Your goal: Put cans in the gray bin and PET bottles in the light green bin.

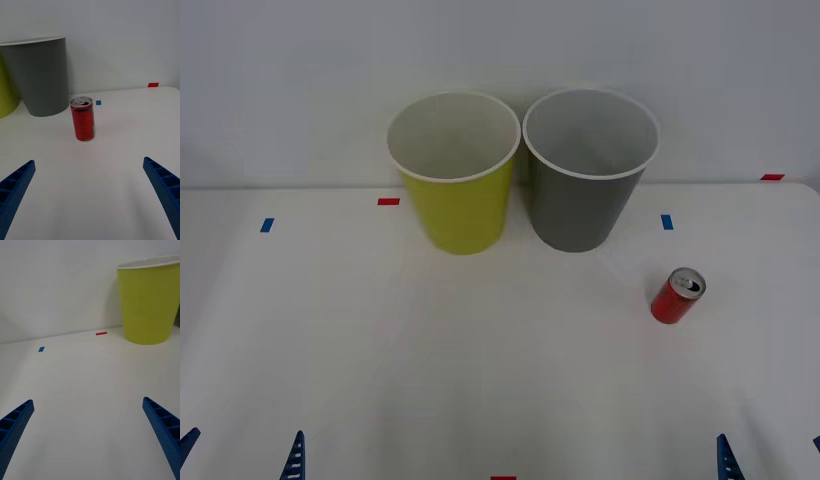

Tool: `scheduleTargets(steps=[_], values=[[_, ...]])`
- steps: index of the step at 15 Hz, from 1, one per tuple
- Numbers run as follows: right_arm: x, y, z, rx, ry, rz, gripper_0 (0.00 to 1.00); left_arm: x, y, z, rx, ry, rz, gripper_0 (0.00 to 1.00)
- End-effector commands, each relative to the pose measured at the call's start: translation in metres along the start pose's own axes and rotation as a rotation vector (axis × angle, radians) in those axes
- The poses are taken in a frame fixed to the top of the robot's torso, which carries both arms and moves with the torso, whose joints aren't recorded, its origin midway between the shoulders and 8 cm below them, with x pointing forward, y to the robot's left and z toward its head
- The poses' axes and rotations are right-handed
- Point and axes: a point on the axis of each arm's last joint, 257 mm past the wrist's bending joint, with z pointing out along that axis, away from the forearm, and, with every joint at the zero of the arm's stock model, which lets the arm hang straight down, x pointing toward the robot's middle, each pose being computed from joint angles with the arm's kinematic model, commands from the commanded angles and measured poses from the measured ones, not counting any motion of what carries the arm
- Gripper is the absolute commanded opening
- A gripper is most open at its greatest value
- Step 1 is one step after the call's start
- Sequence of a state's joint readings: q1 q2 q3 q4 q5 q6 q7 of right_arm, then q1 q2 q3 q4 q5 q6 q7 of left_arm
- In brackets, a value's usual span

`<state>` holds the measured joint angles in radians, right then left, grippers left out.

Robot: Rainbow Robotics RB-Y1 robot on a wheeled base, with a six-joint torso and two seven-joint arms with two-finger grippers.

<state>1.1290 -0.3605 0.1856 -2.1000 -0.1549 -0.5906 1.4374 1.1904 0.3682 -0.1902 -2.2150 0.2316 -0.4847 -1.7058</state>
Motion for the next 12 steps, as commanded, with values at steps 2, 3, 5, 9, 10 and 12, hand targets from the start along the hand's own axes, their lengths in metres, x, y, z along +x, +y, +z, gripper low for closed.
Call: scheduleTargets(steps=[2, 3, 5, 9, 10, 12], values=[[0.0, 0.0, 0.0, 0.0, 0.0, 0.0, 1.0, 0.0, 0.0, 0.0, 0.0, 0.0, 0.0, 1.0], [0.0, 0.0, 0.0, 0.0, 0.0, 0.0, 1.0, 0.0, 0.0, 0.0, 0.0, 0.0, 0.0, 1.0], [0.0, 0.0, 0.0, 0.0, 0.0, 0.0, 1.0, 0.0, 0.0, 0.0, 0.0, 0.0, 0.0, 1.0], [0.0, 0.0, 0.0, 0.0, 0.0, 0.0, 1.0, 0.0, 0.0, 0.0, 0.0, 0.0, 0.0, 1.0], [0.0, 0.0, 0.0, 0.0, 0.0, 0.0, 1.0, 0.0, 0.0, 0.0, 0.0, 0.0, 0.0, 1.0], [0.0, 0.0, 0.0, 0.0, 0.0, 0.0, 1.0, 0.0, 0.0, 0.0, 0.0, 0.0, 0.0, 1.0]])
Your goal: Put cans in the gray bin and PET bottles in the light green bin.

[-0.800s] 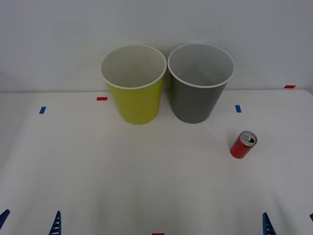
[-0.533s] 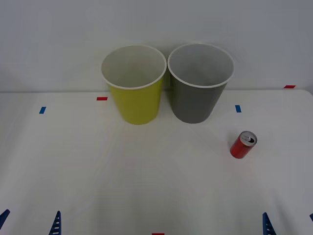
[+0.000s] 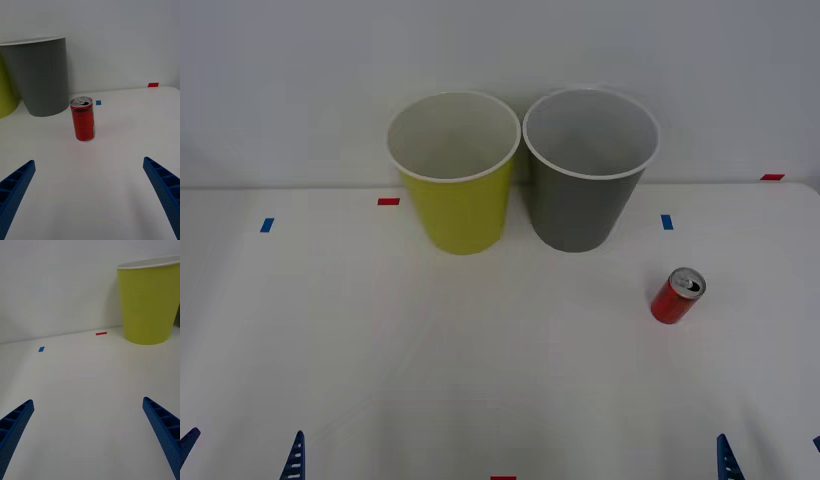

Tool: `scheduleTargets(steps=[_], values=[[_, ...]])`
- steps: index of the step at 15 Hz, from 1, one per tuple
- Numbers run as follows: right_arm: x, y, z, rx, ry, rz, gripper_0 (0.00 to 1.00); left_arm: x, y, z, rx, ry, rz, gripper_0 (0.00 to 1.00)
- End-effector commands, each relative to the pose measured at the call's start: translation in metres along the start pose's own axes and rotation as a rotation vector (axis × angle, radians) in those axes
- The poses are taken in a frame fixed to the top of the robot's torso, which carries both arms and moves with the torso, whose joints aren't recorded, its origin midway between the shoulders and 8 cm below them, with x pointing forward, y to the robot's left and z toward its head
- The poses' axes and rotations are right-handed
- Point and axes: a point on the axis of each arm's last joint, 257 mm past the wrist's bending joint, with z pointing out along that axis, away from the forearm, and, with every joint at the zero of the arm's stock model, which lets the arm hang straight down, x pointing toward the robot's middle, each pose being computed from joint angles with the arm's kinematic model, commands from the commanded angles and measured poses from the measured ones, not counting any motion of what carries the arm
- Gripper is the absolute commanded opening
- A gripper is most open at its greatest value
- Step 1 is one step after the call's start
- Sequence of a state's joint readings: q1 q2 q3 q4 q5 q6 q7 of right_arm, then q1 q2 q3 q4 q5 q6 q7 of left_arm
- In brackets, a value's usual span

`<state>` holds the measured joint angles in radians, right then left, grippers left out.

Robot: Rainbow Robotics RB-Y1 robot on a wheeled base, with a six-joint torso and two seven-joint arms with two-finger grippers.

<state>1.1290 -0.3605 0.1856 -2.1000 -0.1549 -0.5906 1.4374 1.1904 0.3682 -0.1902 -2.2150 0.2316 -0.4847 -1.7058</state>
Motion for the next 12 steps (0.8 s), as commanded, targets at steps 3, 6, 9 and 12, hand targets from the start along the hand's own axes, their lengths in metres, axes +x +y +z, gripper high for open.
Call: scheduleTargets(steps=[3, 6, 9, 12], values=[[0.0, 0.0, 0.0, 0.0, 0.0, 0.0, 1.0, 0.0, 0.0, 0.0, 0.0, 0.0, 0.0, 1.0], [0.0, 0.0, 0.0, 0.0, 0.0, 0.0, 1.0, 0.0, 0.0, 0.0, 0.0, 0.0, 0.0, 1.0], [0.0, 0.0, 0.0, 0.0, 0.0, 0.0, 1.0, 0.0, 0.0, 0.0, 0.0, 0.0, 0.0, 1.0], [0.0, 0.0, 0.0, 0.0, 0.0, 0.0, 1.0, 0.0, 0.0, 0.0, 0.0, 0.0, 0.0, 1.0]])
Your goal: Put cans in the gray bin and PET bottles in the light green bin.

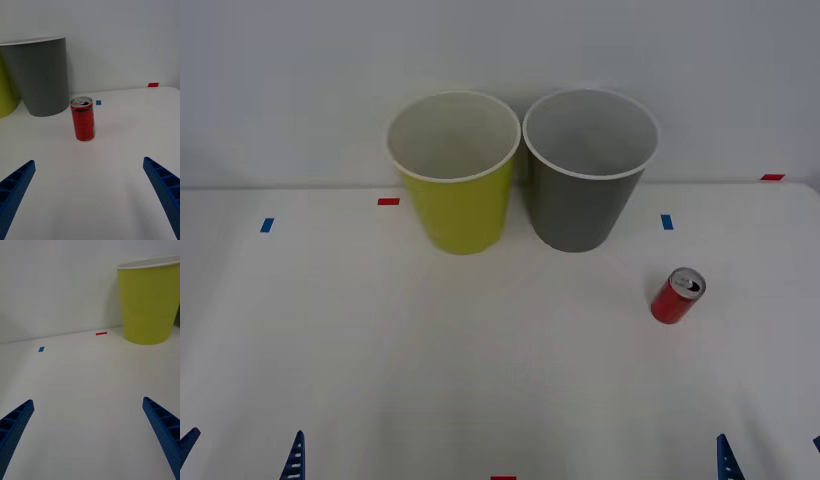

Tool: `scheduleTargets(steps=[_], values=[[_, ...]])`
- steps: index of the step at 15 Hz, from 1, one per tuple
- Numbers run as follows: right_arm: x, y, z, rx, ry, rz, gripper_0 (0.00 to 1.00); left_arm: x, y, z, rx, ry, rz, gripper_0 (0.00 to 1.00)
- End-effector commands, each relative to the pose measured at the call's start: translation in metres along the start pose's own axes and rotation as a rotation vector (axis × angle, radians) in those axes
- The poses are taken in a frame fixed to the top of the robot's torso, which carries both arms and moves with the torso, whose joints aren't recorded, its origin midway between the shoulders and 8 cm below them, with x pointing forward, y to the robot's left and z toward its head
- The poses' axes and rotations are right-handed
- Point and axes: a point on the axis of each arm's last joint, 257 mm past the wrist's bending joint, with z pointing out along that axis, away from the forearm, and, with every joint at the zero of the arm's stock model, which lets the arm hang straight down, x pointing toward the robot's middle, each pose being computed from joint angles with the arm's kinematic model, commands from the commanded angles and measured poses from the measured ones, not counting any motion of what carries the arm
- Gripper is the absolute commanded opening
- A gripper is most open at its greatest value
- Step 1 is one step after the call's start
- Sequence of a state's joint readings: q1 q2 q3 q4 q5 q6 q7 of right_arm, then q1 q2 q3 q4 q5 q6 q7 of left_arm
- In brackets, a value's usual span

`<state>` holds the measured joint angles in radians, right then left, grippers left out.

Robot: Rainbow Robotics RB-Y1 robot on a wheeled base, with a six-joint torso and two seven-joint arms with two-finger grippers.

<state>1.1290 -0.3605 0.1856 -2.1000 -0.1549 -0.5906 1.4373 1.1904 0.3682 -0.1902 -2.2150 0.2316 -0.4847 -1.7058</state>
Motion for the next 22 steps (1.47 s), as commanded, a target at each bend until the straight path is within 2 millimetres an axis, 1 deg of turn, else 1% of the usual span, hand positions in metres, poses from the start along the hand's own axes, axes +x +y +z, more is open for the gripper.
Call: scheduleTargets(steps=[1, 17, 18, 19, 21, 22], values=[[0.0, 0.0, 0.0, 0.0, 0.0, 0.0, 1.0, 0.0, 0.0, 0.0, 0.0, 0.0, 0.0, 1.0], [0.0, 0.0, 0.0, 0.0, 0.0, 0.0, 1.0, 0.0, 0.0, 0.0, 0.0, 0.0, 0.0, 1.0], [0.019, -0.005, 0.0, 0.018, 0.036, 0.005, 1.0, 0.0, 0.0, 0.0, 0.0, 0.0, 0.0, 1.0], [0.017, -0.001, 0.0, 0.018, 0.02, 0.009, 1.0, 0.0, 0.0, 0.0, 0.0, 0.0, 0.0, 1.0], [0.004, 0.003, 0.003, 0.025, -0.036, -0.005, 1.0, 0.0, 0.0, 0.0, 0.0, 0.0, 0.0, 1.0], [0.002, 0.002, 0.005, 0.029, -0.044, -0.01, 1.0, 0.0, 0.0, 0.0, 0.0, 0.0, 0.0, 1.0]])
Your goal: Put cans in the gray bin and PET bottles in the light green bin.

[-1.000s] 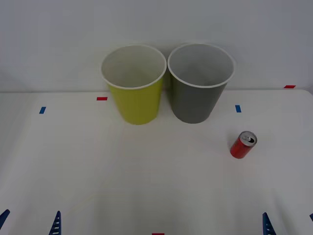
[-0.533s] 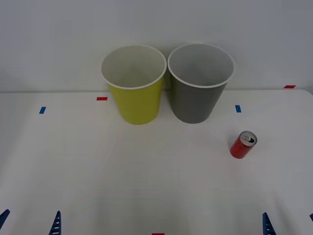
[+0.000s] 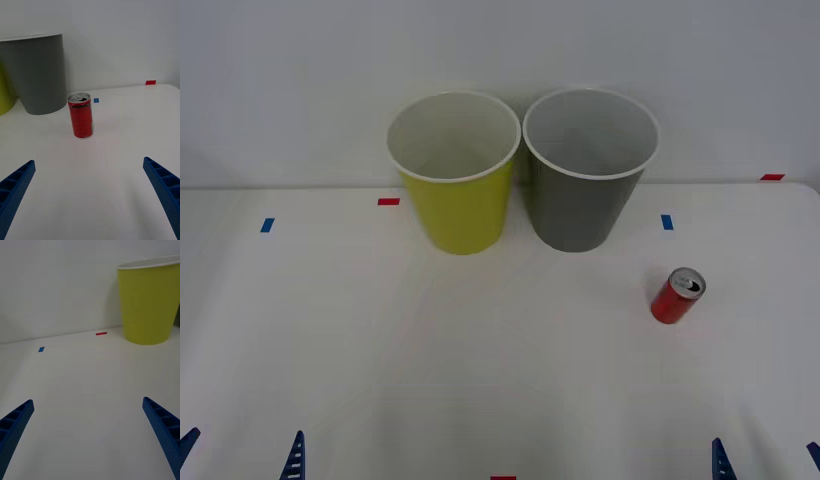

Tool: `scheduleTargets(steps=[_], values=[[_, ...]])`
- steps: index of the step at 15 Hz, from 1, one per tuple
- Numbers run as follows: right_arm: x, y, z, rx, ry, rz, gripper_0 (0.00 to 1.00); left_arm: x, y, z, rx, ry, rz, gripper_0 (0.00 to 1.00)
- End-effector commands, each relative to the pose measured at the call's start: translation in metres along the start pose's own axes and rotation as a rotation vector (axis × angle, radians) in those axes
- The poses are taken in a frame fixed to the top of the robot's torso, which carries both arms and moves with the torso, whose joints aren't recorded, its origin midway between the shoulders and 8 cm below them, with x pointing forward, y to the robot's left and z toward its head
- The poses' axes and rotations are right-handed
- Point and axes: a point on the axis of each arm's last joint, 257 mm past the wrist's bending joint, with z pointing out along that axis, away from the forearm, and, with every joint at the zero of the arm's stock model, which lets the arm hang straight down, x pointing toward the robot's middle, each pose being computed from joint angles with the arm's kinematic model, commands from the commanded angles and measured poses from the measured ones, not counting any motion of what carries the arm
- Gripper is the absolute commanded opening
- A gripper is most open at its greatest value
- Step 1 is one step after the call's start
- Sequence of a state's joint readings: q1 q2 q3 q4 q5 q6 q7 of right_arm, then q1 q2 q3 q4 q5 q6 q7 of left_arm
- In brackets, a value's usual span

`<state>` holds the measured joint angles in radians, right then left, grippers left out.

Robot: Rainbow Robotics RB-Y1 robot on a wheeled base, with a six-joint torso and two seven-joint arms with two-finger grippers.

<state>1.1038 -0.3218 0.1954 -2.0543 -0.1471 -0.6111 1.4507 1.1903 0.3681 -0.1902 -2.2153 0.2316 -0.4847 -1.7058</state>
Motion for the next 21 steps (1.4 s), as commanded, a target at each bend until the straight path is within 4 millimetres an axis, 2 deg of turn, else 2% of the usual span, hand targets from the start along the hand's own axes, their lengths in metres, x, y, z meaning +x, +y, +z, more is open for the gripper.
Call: scheduleTargets(steps=[1, 4, 8, 13, 19, 21], values=[[-0.005, 0.001, 0.004, 0.009, -0.033, -0.013, 1.0, 0.0, 0.0, 0.0, 0.0, 0.0, 0.0, 1.0], [0.01, 0.002, 0.008, 0.009, -0.083, -0.008, 1.0, 0.0, 0.0, 0.0, 0.0, 0.0, 0.0, 1.0], [0.029, 0.015, 0.044, -0.003, -0.106, -0.023, 1.0, 0.0, 0.0, 0.0, 0.0, 0.0, 0.0, 1.0], [0.029, 0.026, 0.096, -0.01, -0.109, -0.045, 1.0, 0.0, 0.0, 0.0, 0.0, 0.0, 0.0, 1.0], [0.026, 0.037, 0.131, 0.008, -0.122, -0.046, 1.0, 0.0, 0.0, 0.0, 0.0, 0.0, 0.0, 1.0], [0.027, 0.032, 0.143, 0.021, -0.135, -0.066, 1.0, 0.0, 0.0, 0.0, 0.0, 0.0, 0.0, 1.0]])
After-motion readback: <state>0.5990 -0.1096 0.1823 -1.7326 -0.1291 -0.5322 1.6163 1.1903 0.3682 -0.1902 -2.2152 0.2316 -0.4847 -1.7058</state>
